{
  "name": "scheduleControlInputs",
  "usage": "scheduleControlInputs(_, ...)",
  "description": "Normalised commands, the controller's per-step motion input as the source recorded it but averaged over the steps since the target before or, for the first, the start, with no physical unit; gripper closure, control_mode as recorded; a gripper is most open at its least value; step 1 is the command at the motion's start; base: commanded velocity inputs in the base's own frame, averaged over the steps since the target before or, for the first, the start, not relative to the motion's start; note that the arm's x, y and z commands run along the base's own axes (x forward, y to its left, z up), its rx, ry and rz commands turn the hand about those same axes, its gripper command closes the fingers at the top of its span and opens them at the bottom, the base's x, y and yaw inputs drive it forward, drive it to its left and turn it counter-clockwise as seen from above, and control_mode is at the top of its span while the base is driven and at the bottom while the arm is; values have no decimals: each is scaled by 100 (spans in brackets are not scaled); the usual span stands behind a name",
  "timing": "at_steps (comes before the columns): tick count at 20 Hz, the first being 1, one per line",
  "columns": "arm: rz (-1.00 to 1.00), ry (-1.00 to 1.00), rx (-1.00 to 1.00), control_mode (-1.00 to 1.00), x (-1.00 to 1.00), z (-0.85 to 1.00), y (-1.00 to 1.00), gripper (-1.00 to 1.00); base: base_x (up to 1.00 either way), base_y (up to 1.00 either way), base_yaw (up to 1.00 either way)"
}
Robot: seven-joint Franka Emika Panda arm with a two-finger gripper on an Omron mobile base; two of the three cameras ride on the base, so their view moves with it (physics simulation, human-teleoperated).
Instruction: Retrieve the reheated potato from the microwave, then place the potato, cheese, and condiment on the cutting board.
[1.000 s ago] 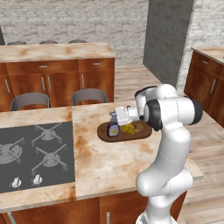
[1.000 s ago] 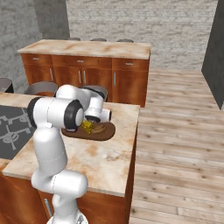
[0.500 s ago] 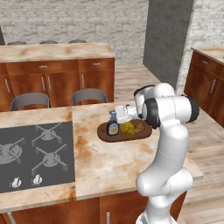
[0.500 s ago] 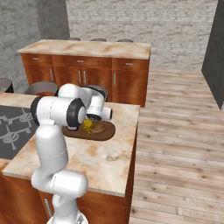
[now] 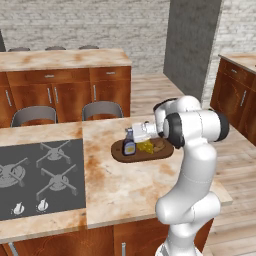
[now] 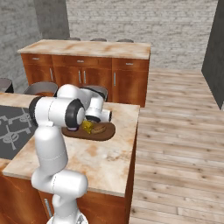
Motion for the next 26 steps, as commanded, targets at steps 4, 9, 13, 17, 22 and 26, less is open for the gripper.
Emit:
scheduleControlInputs(4,-8,7,0,-100,4,-30,5,-100,0,0,0)
scheduleControlInputs(9,-5,8,0,-100,1,-20,-12,-100,0,0,0)
scheduleControlInputs(13,-6,4,0,-100,-4,-1,-19,-100,0,0,0)
scheduleControlInputs(17,-4,0,0,-100,-28,0,-2,-100,0,0,0)
scheduleControlInputs(22,-3,0,0,-100,-19,3,0,-100,0,0,0)
scheduleControlInputs(26,-3,0,0,-100,-15,11,-12,-100,0,0,0)
